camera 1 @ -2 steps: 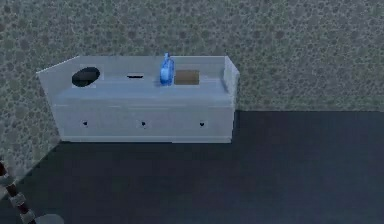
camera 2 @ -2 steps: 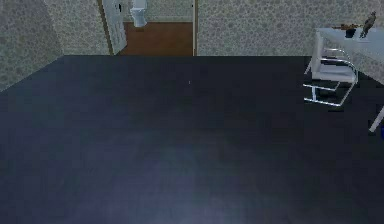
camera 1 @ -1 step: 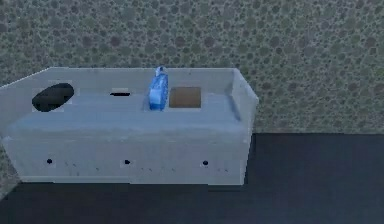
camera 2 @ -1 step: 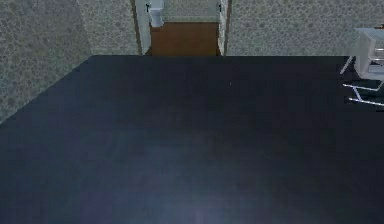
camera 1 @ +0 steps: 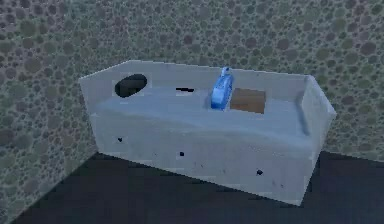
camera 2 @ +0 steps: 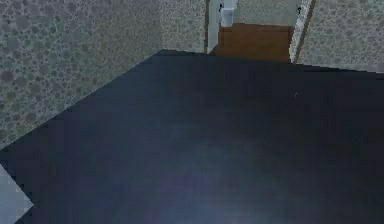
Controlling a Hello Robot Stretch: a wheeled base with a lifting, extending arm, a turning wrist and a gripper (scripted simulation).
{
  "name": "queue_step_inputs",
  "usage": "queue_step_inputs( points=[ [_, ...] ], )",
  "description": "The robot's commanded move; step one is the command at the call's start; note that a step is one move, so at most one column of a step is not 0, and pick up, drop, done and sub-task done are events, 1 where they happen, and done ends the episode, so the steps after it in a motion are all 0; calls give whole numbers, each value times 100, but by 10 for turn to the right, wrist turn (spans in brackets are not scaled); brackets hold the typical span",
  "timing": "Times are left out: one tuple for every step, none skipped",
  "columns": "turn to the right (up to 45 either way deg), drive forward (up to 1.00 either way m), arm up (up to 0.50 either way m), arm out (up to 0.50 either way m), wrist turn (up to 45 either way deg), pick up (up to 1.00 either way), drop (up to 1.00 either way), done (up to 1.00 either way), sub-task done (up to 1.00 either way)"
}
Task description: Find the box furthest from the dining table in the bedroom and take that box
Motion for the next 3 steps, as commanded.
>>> queue_step_inputs(
  points=[
    [0, 90, 0, 0, 0, 0, 0, 0, 0],
    [-450, 0, 0, 0, 0, 0, 0, 0, 0],
    [-120, 0, 0, 0, 0, 0, 0, 0, 0]
  ],
)
